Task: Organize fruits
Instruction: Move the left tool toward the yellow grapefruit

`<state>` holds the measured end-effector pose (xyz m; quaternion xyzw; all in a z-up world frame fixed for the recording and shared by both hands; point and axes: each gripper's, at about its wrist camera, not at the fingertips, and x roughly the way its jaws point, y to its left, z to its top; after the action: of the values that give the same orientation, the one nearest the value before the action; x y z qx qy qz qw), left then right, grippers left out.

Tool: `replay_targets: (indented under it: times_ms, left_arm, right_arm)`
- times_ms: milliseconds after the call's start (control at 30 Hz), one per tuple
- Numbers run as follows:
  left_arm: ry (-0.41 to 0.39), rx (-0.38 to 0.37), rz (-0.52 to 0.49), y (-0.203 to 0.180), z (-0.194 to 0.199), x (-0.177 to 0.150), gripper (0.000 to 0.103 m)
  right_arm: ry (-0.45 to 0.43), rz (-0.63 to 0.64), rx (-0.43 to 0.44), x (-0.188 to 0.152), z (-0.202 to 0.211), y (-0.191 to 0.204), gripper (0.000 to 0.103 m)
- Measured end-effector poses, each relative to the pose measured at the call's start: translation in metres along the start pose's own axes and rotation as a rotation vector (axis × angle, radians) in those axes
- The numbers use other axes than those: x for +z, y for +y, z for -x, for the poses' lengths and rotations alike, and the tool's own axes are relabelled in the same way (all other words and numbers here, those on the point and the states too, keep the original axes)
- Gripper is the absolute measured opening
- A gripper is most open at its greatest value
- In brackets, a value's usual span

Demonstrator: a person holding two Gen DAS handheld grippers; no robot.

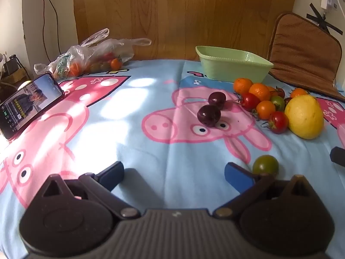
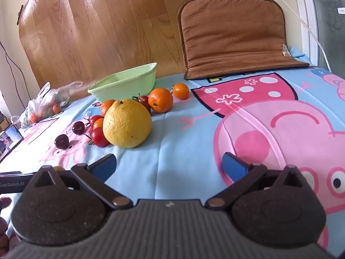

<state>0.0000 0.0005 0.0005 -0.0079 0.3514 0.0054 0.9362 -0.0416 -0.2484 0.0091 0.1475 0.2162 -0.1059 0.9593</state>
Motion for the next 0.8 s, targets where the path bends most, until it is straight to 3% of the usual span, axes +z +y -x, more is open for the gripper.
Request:
replay_targets:
  times_ms: [267, 567, 633, 800]
  left_arm:
    - [0.026, -0.017, 0.032, 0.006, 0.016, -0.003, 0.103]
    - [-0.042, -0.046, -0.018, -0.008, 0.038, -0.005, 0.093]
    - [-0.049, -0.057, -0.04, -0.014, 0.039, -0.008, 0.091]
    - [-0.055, -0.076, -0.041, -0.014, 0.04, -0.011, 0.085]
  right_arm:
    - [-0.029, 0.02, -0.021, -0.005, 0.01, 0.013, 0.103]
    - [-0.075, 0.122, 0.095, -0.017, 0.034, 0.048, 0.098]
    - [-0.075, 0.13, 0.098, -0.018, 0.035, 0.049, 0.092]
    - [-0.05, 0.108, 0.088, -0.021, 0.031, 0.046, 0.065]
